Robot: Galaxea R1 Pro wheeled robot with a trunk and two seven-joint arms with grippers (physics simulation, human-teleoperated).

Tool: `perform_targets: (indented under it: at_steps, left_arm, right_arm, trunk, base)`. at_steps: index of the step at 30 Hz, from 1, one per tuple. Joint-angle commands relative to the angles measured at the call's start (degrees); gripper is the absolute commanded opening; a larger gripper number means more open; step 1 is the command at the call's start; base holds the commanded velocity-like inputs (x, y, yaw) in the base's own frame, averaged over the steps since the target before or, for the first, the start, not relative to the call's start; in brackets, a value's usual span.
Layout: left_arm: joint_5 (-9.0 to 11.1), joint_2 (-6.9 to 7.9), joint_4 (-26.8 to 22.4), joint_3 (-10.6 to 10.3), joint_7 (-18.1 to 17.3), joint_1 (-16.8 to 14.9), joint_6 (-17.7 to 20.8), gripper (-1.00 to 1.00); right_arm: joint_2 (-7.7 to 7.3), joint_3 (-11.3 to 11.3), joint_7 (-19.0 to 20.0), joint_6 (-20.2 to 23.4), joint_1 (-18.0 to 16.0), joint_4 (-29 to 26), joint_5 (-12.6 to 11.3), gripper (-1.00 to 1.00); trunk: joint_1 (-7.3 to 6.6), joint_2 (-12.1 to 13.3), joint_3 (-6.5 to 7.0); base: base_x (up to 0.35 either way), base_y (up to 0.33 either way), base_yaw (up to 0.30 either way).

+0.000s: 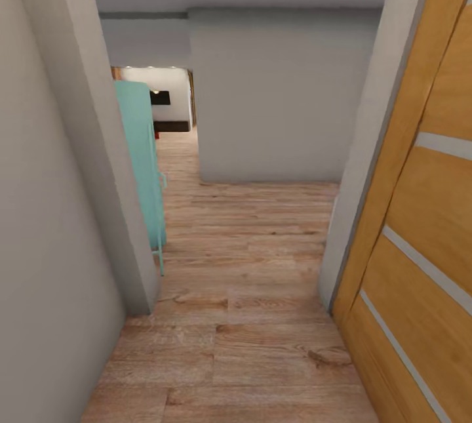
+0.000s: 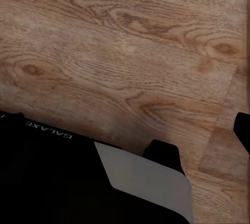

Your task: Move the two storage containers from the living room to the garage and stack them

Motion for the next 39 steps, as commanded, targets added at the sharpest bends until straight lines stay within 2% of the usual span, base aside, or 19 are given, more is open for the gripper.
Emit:
perform_targets:
  at_steps: [1,3,6,10,14,18,21,28,39]
  left_arm:
    - [0.5,0.0,0.0,0.0,0.0,0.0,0.0,1.0]
    - [0.5,0.0,0.0,0.0,0.0,0.0,0.0,1.0]
    - [0.5,0.0,0.0,0.0,0.0,0.0,0.0,1.0]
    - [0.5,0.0,0.0,0.0,0.0,0.0,0.0,1.0]
    - [0.5,0.0,0.0,0.0,0.0,0.0,0.0,1.0]
    - [0.5,0.0,0.0,0.0,0.0,0.0,0.1,1.0]
    - [0.5,0.0,0.0,0.0,0.0,0.0,0.1,1.0]
    - [0.5,0.0,0.0,0.0,0.0,0.0,0.1,1.0]
    - [0.5,0.0,0.0,-0.1,0.0,0.0,0.1,1.0]
  right_arm:
    - [0.0,0.5,0.1,0.0,-0.1,0.1,-0.6,1.0]
    - [-0.52,0.4,0.1,-0.5,0.4,0.1,-0.6,1.0]
    - [-2.12,0.4,0.1,-3.1,2.0,0.1,-0.6,1.0]
    - [-3.36,0.4,0.1,-5.7,4.7,0.1,-0.6,1.0]
    - [-4.43,0.3,1.0,-6.5,6.6,0.1,-0.7,1.0]
    - [-4.68,0.3,1.9,-6.6,7.1,0.1,-2.9,1.0]
    - [-4.7,0.3,2.0,-6.6,7.1,0.1,-3.5,1.0]
    - [-4.73,0.3,2.0,-6.7,8.7,0.1,-3.8,1.0]
    - [-5.1,0.3,2.0,-6.7,9.0,0.1,-3.8,1.0]
  trunk:
    - [0.03,0.0,-0.05]
    - [0.03,0.0,-0.05]
    - [0.03,0.0,-0.05]
    - [0.03,0.0,-0.05]
    - [0.03,0.0,-0.05]
    - [0.03,0.0,-0.05]
    - [0.03,0.0,-0.05]
    - [0.03,0.0,-0.05]
    - [0.03,0.0,-0.05]
  base:
    - [0.322,0.0,0.003]
    - [0.322,0.0,0.002]
    - [0.322,0.0,0.001]
    - [0.322,0.0,0.0]
    - [0.322,0.0,0.0]
    - [0.322,0.0,0.0]
    - [0.322,0.0,0.0]
    - [0.322,0.0,0.0]
    - [0.322,0.0,0.0]
